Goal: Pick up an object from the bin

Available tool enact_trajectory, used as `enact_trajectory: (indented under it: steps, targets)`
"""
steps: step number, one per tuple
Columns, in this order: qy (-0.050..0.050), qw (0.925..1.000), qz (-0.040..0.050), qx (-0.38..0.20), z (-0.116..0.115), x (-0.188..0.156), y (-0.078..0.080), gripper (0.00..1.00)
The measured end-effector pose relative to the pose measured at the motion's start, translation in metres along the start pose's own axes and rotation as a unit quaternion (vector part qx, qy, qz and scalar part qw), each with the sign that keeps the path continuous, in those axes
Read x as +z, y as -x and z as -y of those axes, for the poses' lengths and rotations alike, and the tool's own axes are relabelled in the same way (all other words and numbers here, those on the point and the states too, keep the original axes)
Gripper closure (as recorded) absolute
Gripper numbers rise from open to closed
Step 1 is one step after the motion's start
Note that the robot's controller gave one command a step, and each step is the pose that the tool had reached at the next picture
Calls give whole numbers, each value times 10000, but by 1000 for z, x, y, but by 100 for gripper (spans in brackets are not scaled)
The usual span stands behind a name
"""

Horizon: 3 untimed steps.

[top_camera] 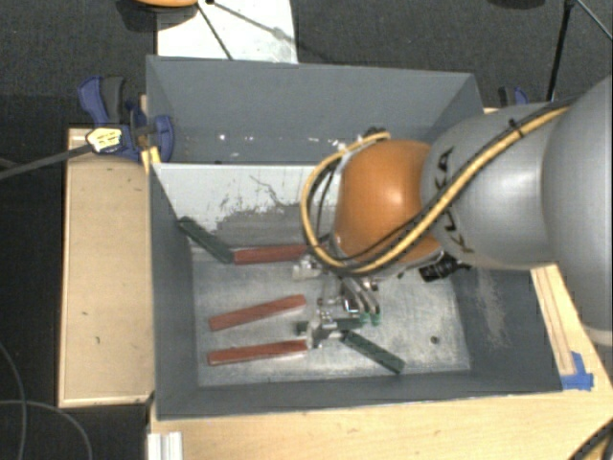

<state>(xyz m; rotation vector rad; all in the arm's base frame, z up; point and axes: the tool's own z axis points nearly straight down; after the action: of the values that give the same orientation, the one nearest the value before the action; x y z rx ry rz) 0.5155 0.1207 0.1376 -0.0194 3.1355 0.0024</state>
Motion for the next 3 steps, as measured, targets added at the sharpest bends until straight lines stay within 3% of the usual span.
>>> enact_trajectory:
  steps: [1, 2, 3]
  targets:
    - [13, 9998, 57, -187, 14, 63, 6, 100]
    - [14, 9998, 56, -178, 14, 63, 6, 100]
    - [-4, 9987, -27, -516, 12, -61, 10, 100]
